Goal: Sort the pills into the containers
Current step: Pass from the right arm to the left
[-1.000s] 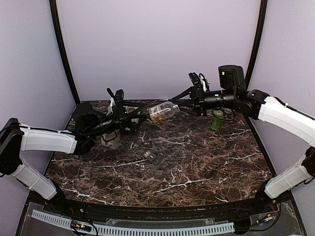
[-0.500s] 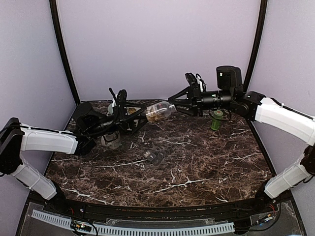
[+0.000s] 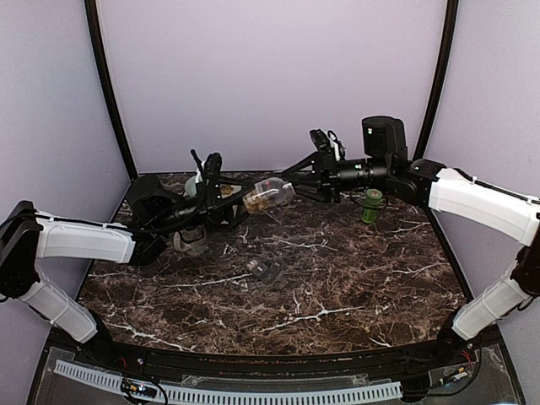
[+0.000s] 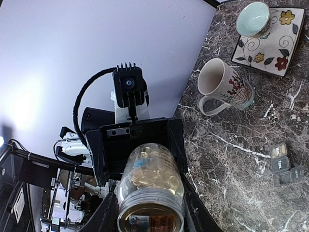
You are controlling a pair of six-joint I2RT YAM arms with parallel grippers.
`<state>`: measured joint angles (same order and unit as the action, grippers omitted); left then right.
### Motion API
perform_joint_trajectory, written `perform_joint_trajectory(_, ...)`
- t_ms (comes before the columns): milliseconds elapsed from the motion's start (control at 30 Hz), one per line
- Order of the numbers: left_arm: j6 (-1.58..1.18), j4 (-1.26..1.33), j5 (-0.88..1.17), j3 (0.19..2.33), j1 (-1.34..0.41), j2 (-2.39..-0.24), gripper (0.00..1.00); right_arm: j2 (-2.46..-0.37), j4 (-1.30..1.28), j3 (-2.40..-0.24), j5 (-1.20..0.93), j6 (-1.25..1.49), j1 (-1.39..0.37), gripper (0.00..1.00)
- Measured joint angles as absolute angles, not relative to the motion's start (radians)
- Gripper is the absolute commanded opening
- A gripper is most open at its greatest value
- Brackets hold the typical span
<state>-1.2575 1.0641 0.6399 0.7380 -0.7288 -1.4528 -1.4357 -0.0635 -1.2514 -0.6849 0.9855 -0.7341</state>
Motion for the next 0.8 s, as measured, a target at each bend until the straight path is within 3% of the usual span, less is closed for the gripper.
perform_joint_trajectory(433, -1.257, 1.060, 0.659, 0.738, -0.730, -1.462, 0.78, -1.465, -0.031, -1.256, -0.689, 1.010, -0.738, 0.00)
perform_joint_trajectory(667, -1.258, 1.060, 0.667, 0.751, -0.730, -1.481, 0.65, -1.485, -0.014, -1.262, -0.701, 1.031, -0.738, 0.00)
perform_joint_trajectory(800, -1.262, 1.066, 0.671, 0.755, -0.730, -1.495, 0.53, -1.493, 0.000, -1.264, -0.710, 1.031, -0.738, 0.00)
